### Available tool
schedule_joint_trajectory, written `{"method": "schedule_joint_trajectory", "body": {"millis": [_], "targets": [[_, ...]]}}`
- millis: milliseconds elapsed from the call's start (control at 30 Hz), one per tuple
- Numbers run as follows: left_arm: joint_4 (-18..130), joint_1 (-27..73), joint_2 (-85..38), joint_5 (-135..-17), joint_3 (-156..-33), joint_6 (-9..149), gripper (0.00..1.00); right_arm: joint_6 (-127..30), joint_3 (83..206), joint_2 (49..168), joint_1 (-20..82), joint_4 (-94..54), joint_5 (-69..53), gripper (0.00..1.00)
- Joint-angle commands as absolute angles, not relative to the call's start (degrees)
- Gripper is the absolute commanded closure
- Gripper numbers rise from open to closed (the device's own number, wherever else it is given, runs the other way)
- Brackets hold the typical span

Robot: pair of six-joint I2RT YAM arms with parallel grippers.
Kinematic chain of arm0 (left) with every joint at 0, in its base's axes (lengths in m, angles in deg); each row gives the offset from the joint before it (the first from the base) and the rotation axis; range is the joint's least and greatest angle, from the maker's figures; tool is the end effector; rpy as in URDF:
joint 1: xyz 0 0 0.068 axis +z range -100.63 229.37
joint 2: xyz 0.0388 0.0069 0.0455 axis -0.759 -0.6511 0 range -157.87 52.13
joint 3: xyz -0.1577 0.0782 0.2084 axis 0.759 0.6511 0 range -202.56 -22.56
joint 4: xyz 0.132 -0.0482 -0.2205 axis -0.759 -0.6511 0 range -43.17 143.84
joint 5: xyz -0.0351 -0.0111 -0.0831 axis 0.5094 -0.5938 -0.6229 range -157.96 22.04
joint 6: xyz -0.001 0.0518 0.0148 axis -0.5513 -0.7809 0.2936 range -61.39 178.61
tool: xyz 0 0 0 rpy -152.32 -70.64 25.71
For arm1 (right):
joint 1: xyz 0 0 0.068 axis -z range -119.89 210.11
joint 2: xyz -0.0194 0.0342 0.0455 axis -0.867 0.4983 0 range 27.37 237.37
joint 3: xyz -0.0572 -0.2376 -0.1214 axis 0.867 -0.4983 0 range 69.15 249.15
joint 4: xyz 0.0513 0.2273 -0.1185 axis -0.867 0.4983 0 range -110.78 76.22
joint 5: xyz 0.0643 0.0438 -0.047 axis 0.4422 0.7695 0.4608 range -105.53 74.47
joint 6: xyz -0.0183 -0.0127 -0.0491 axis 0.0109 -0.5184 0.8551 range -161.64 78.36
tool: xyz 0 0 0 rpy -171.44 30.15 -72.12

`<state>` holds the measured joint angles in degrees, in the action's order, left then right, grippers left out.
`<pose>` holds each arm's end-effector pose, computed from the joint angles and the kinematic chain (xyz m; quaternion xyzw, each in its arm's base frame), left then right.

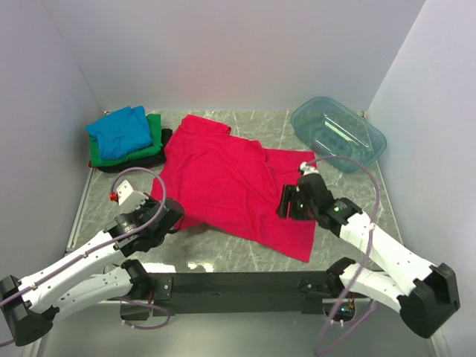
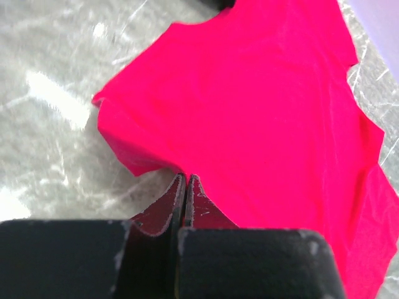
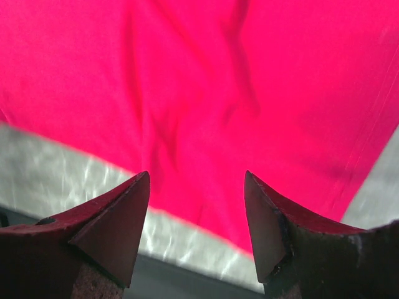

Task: Fold and stack the t-shirts
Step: Flatten the tshirt out

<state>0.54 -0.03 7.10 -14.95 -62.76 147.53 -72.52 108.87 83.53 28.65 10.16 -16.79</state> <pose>0.1082 -0.0825 0.2584 -0.4062 0.7684 -0.0771 0.4885 0.1702 0.1032 0.2404 -0.0008 0.9316 0.1793 0.3162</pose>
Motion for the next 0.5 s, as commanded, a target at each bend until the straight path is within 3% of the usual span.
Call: {"method": "schedule_joint_trajectory", "body": {"millis": [0,467], "targets": [[6.01,0.33,8.27,-11.1,-62.99,136.42,0.99,-81.45,108.35,80.37,23.91,16.92,-24.31,0.31],[25.09,6.3,4.42,-22.69,-60.97,113.64,0.99,-96.39,103.34,78.08,16.79,36.61,-26.43,0.31]]}}
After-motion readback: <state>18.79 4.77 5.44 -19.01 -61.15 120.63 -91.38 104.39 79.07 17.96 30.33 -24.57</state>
